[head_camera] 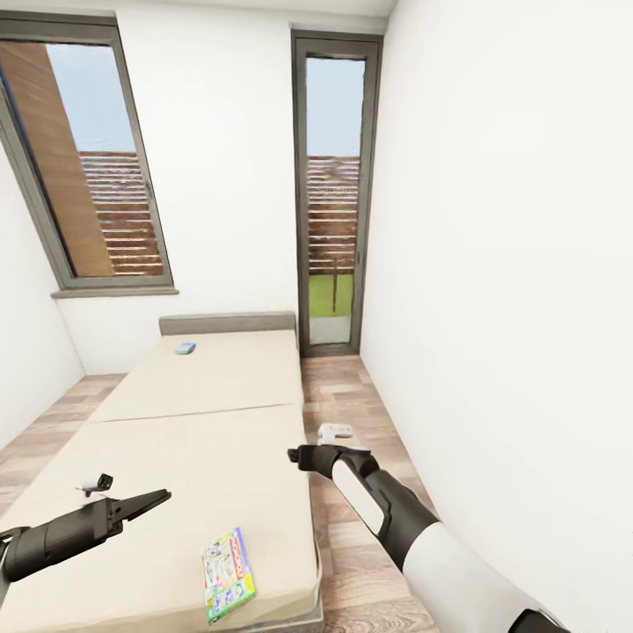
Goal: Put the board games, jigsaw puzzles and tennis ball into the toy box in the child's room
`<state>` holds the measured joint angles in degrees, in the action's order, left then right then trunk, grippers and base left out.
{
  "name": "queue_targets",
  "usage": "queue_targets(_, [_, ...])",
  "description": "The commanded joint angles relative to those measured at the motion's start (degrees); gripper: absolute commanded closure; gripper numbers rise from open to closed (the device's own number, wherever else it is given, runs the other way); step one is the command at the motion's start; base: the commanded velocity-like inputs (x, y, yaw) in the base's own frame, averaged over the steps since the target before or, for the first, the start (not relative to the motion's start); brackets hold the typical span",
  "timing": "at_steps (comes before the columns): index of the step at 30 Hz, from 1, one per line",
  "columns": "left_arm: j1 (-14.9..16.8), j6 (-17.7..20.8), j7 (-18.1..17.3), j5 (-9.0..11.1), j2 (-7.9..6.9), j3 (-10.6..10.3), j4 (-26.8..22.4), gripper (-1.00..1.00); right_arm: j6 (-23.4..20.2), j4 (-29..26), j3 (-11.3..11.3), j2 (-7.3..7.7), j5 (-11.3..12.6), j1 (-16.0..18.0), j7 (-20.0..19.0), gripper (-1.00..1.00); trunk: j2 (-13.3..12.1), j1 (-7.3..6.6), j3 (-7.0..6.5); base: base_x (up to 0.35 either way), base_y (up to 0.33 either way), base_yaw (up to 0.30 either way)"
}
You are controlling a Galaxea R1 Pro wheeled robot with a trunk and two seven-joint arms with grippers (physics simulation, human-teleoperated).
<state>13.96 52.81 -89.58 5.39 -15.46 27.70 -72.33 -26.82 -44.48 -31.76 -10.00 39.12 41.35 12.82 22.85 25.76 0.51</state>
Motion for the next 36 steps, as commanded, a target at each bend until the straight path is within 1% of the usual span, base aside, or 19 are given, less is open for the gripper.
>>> queue_targets(1, [0.01,0.61,-0.25,-0.04,-0.01,0.0,0.0,-1.0,-0.08,0.31,-0.04,0.0,0.58,0.04,0.56,-1.0,0.08,0.03,0.15,0.0,0.0,-0.077])
queue_targets(25, [0.01,0.62,-0.17,-0.19,-0.01,0.08,0.0,-1.0,0.33,4.82,0.26,0.0,-0.03,0.04,0.55,-1.0,0.08,0.03,2.35,0.0,0.0,-0.072])
queue_targets(30, [0.01,0.63,-0.16,-0.2,-0.08,0.12,0.0,-1.0,2.67,7.34,0.29,0.0,-0.02,0.05,0.55,-1.0,0.08,0.03,2.81,-0.029,0.005,-0.071])
queue_targets(36, [0.01,0.63,-0.16,-0.21,-0.1,0.15,0.0,-1.0,3.95,9.02,0.29,0.0,-0.04,0.03,0.56,-1.0,0.08,0.03,3.36,-0.112,0.062,-0.07])
